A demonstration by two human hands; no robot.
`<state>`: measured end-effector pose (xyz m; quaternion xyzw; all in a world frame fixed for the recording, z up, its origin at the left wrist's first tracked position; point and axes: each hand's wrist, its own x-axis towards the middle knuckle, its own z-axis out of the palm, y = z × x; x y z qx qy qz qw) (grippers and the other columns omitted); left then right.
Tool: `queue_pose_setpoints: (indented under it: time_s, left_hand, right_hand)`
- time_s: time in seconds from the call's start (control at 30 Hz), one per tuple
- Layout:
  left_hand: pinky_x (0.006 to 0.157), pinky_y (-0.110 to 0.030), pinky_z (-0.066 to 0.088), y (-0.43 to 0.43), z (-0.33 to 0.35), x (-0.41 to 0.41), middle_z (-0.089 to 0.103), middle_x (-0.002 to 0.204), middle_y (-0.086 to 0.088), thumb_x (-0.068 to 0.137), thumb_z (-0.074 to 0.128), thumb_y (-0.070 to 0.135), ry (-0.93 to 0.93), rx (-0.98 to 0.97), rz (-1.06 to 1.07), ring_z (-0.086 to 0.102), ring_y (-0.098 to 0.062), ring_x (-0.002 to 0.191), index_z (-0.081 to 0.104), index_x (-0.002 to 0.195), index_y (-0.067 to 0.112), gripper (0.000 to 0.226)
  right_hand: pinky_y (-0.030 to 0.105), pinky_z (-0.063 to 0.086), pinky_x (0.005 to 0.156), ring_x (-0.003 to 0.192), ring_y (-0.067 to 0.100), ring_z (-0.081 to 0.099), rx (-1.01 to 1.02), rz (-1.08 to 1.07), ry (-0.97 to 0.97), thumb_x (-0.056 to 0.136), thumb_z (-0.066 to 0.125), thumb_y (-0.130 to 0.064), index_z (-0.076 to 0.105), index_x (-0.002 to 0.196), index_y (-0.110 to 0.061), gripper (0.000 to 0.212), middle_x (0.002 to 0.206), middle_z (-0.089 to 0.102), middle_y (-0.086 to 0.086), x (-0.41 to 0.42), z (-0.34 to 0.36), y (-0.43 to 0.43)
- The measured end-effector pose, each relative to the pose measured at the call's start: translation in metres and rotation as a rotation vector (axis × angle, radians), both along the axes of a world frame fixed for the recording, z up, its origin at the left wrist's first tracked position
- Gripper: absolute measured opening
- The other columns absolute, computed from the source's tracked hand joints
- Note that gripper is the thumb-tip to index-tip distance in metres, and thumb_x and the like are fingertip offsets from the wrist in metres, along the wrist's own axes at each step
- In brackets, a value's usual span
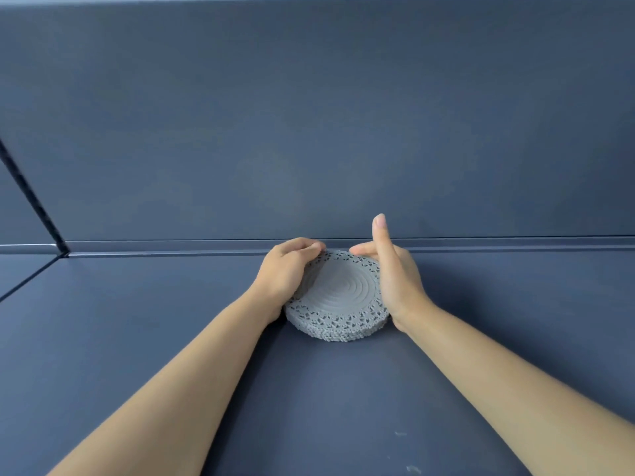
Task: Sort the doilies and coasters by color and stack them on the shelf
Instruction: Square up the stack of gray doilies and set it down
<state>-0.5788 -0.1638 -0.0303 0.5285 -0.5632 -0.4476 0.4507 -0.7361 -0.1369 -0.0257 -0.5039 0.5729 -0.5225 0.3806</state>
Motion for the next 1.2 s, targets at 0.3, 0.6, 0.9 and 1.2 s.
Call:
queue_pose_setpoints:
  time_s: [0.3, 0.6, 0.9, 1.2]
  left_hand:
    - [0.088, -0.023, 0.045, 0.013, 0.01, -0.004, 0.071, 0.104, 0.004, 0.094, 0.05, 0.02, 0.075, 0.038, 0.113, 0.061, -0.011, 0.102, 0.073, 0.092, 0.018, 0.023]
    - [0.083, -0.028, 0.048, 0.041, 0.013, 0.001, 0.07, 0.096, 0.002, 0.092, 0.053, 0.018, 0.096, 0.115, 0.174, 0.061, -0.014, 0.087, 0.072, 0.09, 0.015, 0.02]
    - [0.075, -0.026, 0.048, 0.089, 0.013, 0.011, 0.069, 0.088, 0.001, 0.091, 0.054, 0.02, 0.099, 0.109, 0.185, 0.059, -0.014, 0.079, 0.072, 0.088, 0.013, 0.019]
    - [0.074, -0.028, 0.045, 0.118, 0.012, 0.018, 0.067, 0.092, 0.0, 0.093, 0.055, 0.029, 0.028, 0.108, 0.163, 0.058, -0.016, 0.083, 0.07, 0.093, 0.013, 0.022]
  right_hand:
    - [0.01, 0.033, 0.067, 0.082, -0.003, 0.053, 0.025, -0.007, 0.09, 0.091, 0.03, -0.063, 0.072, 0.094, -0.014, 0.065, 0.084, 0.059, -0.021, 0.004, 0.01, 0.013]
    - [0.01, 0.032, 0.07, 0.084, -0.012, 0.049, 0.059, -0.013, -0.072, 0.092, 0.037, -0.059, 0.07, 0.093, -0.014, 0.056, 0.093, 0.064, -0.014, 0.008, 0.017, 0.04]
    - [0.011, 0.029, 0.067, 0.081, -0.011, 0.044, 0.087, -0.021, -0.043, 0.093, 0.036, -0.059, 0.071, 0.093, -0.01, 0.06, 0.084, 0.055, -0.021, 0.016, 0.015, 0.082]
    - [0.033, 0.035, 0.097, 0.114, 0.014, 0.054, 0.188, 0.122, -0.098, 0.09, 0.04, -0.063, 0.067, 0.105, -0.012, 0.06, 0.119, 0.062, 0.0, 0.015, 0.019, 0.099]
